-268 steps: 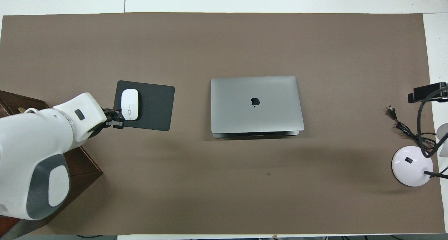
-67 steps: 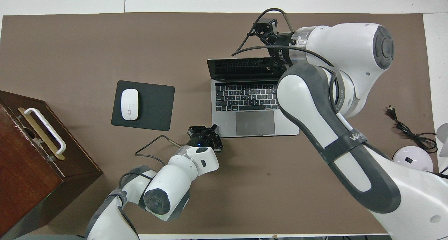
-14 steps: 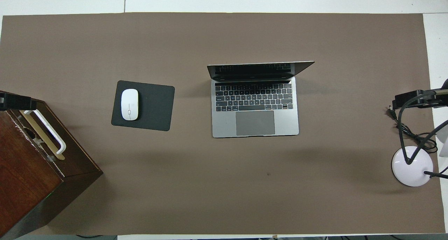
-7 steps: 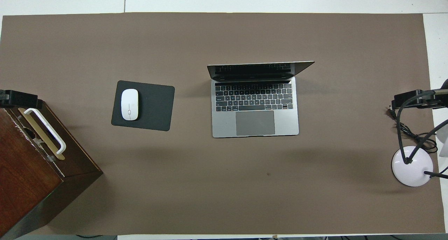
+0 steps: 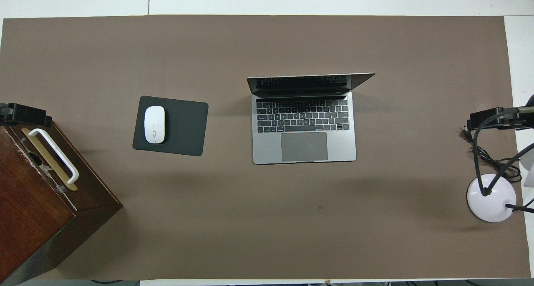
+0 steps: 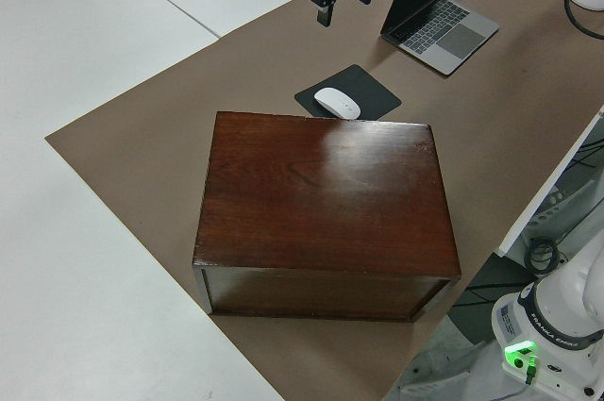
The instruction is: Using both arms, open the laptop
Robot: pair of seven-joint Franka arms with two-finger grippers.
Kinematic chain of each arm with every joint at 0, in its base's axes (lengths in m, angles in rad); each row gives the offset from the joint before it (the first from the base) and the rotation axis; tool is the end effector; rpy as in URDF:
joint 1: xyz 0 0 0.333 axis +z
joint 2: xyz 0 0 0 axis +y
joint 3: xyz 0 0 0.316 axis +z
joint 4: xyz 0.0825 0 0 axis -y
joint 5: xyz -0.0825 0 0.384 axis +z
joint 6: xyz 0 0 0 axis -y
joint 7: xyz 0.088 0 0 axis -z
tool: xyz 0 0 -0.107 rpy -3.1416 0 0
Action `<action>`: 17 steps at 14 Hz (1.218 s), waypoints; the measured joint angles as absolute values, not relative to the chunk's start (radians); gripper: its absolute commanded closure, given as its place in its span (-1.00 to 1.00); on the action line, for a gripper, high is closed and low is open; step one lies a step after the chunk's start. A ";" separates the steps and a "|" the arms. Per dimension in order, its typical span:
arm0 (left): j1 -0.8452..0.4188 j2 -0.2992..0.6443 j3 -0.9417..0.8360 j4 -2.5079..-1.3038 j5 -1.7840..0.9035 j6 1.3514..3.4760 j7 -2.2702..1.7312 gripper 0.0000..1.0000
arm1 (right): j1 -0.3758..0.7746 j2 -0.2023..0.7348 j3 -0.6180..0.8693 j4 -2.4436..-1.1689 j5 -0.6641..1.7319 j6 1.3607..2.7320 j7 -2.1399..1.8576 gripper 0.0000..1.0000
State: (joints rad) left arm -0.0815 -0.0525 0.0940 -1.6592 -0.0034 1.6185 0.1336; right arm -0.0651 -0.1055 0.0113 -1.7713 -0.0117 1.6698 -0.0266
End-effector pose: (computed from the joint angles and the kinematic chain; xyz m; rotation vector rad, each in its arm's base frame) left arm 0.5418 0.0077 0.6155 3.1283 -0.1896 0.0190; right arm 0.5265 -0.0292 0.5950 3.1283 -0.0409 0.0054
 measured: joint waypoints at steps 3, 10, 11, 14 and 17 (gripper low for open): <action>-0.081 -0.050 0.094 -1.647 -0.003 1.597 0.132 -1.00 | -0.065 -0.106 0.011 -1.772 -0.012 1.671 -0.027 -1.00; -0.082 -0.049 0.086 -1.642 -0.007 1.573 0.062 -1.00 | -0.065 -0.106 0.011 -1.774 -0.012 1.671 -0.027 -1.00; -0.082 -0.049 0.086 -1.641 -0.007 1.572 0.061 -1.00 | -0.065 -0.106 0.011 -1.775 -0.012 1.671 -0.027 -1.00; -0.081 -0.048 0.087 -1.639 -0.007 1.570 0.060 -1.00 | -0.065 -0.106 0.011 -1.775 -0.012 1.671 -0.027 -1.00; -0.081 -0.044 0.087 -1.637 -0.007 1.570 0.060 -1.00 | -0.065 -0.106 0.011 -1.775 -0.012 1.671 -0.027 -1.00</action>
State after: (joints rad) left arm -0.0815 -0.0444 0.0868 -1.6374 -0.0071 1.5702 0.0604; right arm -0.0651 -0.1058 0.0113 -1.7755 -0.0116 1.6707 -0.0266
